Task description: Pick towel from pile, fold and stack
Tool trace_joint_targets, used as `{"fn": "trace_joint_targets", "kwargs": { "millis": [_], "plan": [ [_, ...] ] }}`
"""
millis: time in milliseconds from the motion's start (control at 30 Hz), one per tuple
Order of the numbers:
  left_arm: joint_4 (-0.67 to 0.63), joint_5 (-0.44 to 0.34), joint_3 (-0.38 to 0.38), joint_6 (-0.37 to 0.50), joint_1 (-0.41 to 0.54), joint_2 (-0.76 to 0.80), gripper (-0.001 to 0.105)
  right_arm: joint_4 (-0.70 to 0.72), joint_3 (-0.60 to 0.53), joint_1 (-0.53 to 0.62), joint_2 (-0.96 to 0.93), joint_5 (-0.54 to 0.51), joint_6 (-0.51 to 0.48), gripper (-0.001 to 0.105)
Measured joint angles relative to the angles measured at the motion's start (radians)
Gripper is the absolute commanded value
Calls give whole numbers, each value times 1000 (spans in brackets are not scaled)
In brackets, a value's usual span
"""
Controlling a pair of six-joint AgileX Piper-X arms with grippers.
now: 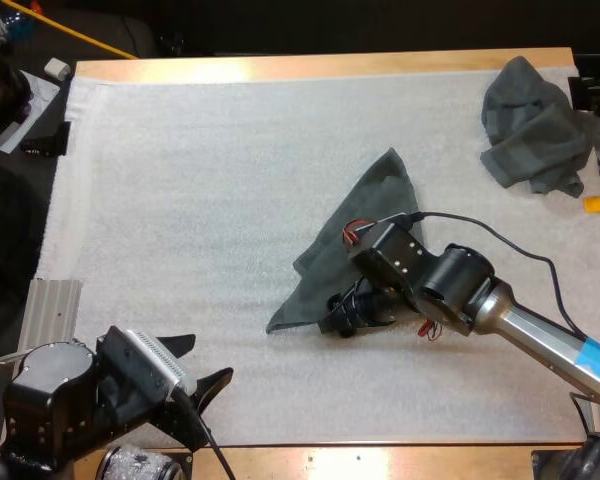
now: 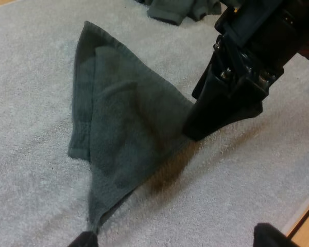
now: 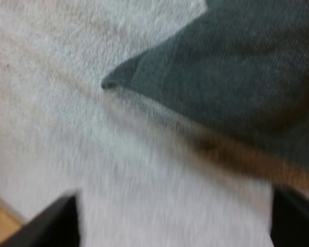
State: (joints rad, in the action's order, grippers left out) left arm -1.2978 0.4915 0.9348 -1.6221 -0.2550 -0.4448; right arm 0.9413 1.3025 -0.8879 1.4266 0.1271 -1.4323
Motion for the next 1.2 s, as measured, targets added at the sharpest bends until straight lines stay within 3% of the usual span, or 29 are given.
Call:
{"fn": "trace_joint_targets", "kwargs": {
  "millis": [133,433,700,933,1200],
  "plan": [
    [0,1,0,0,0,0,59,14,0,0,0,-26,-2,67],
    [3,1,0,0,0,0,59,65,0,83,10,-170,-13,66],
    [24,1,0,2,0,0,59,40,-60,235,19,-157,-11,59],
    [21,1,0,4,0,0,59,22,-132,271,7,-155,-8,62],
    [20,1,0,4,0,0,59,-85,-335,308,-12,-86,76,62]
  ]
}}
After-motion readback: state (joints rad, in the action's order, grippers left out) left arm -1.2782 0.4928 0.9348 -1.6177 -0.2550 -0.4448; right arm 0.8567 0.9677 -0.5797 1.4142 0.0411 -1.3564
